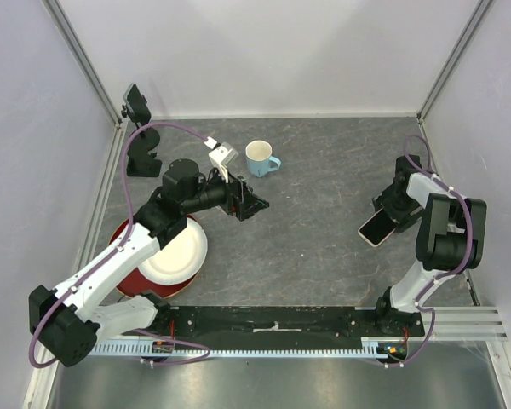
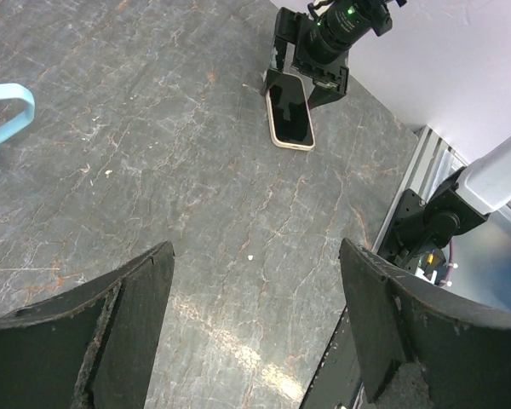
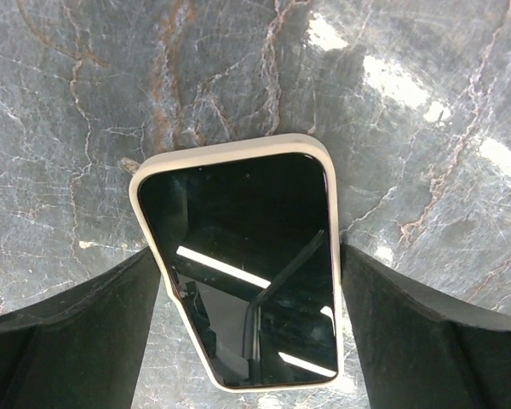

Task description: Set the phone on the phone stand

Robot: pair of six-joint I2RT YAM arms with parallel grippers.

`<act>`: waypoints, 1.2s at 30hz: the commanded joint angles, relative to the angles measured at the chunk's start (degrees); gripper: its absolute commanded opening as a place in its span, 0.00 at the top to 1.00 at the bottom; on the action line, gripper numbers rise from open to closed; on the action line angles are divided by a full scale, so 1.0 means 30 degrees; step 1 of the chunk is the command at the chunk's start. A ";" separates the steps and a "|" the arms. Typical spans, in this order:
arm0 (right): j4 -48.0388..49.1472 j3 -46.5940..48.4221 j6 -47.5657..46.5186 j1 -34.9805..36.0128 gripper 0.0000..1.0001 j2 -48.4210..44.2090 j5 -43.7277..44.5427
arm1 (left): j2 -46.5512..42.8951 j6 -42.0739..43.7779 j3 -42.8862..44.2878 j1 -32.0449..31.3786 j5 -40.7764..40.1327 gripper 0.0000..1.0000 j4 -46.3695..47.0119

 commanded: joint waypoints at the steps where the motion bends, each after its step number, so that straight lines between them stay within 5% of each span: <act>1: 0.0293 -0.2091 0.1486 0.0365 0.16 0.0862 -0.0826 | 0.0092 0.0136 0.0201 -0.0093 -0.0161 0.16 0.0287; 4: 0.0646 -0.2475 0.1458 0.0395 0.44 0.1037 -0.0709 | 0.0180 0.0136 0.0230 -0.0093 -0.0161 0.16 0.0258; 8: 0.0529 -0.2124 0.0990 0.0394 1.00 0.1039 -0.0738 | 0.0238 0.0165 0.0230 -0.0093 -0.0190 0.16 0.0228; 15: 0.2398 -0.2530 -0.2374 0.1710 1.00 -0.2880 -0.0501 | 0.0414 0.0165 0.0230 -0.0093 -0.0278 0.16 0.0199; 19: 0.7340 -0.5104 -0.6646 0.3380 1.00 -0.8321 -0.2668 | 0.0473 0.0194 0.0259 -0.0064 -0.0336 0.16 0.0170; 25: 1.0011 -0.6422 -1.1892 0.8852 1.00 -1.2075 -0.1301 | 0.0589 -0.0068 0.0172 -0.0006 -0.0688 0.15 0.0227; 29: 1.2773 -0.8128 -1.3538 1.4507 1.00 -1.4518 0.0223 | 0.1144 -0.0683 0.0347 0.0170 -0.0396 0.09 0.0112; 36: 1.1722 -0.6841 -1.5446 1.8468 1.00 -1.4197 0.0755 | 0.3076 -0.2002 0.0813 0.1283 0.2208 0.02 0.0289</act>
